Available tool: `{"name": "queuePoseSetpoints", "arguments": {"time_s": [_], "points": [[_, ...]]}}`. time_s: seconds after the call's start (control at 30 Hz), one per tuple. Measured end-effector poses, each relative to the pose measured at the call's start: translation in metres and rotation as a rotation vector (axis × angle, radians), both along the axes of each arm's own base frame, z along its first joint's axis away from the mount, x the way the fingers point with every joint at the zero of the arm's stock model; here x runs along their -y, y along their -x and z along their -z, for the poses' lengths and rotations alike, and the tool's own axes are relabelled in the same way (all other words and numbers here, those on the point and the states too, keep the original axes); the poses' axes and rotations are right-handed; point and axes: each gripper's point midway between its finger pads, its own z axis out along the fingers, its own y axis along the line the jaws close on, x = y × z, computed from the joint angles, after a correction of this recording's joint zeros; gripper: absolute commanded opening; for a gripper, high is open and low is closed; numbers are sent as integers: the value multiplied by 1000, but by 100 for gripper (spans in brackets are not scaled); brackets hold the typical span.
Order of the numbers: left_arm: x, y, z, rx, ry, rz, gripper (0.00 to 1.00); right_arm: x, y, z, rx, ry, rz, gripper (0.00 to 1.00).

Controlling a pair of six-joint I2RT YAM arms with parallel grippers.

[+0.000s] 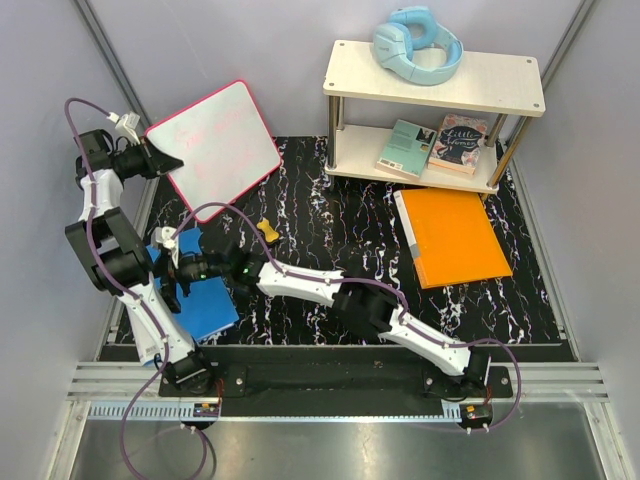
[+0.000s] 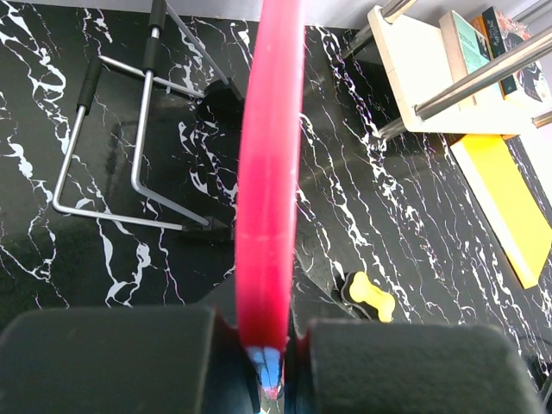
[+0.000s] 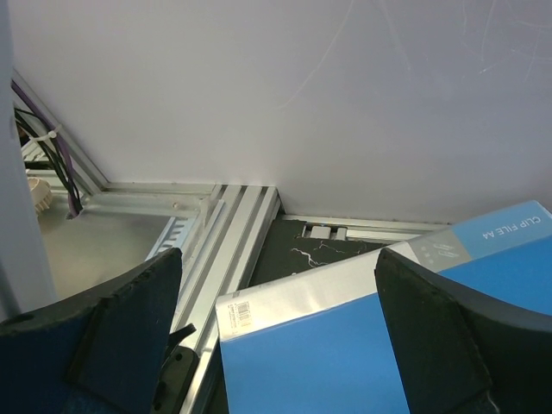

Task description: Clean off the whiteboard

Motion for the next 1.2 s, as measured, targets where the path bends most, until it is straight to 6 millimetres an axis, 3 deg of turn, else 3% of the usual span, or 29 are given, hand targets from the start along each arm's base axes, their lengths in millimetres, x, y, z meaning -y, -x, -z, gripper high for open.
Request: {"name": "queuePoseSetpoints", "arguments": {"time_s": [0.57,0.8,1.2], "points": [[-2,-8,-3,-24,38,-61,0,0,0,2,3,-10,1,100],[-10,-16,21,17,140,-132,0,0,0,3,11,-8,2,100],[-25,-29,7,87,185,-156,0,0,-4,4,10,-1,20,100]]}}
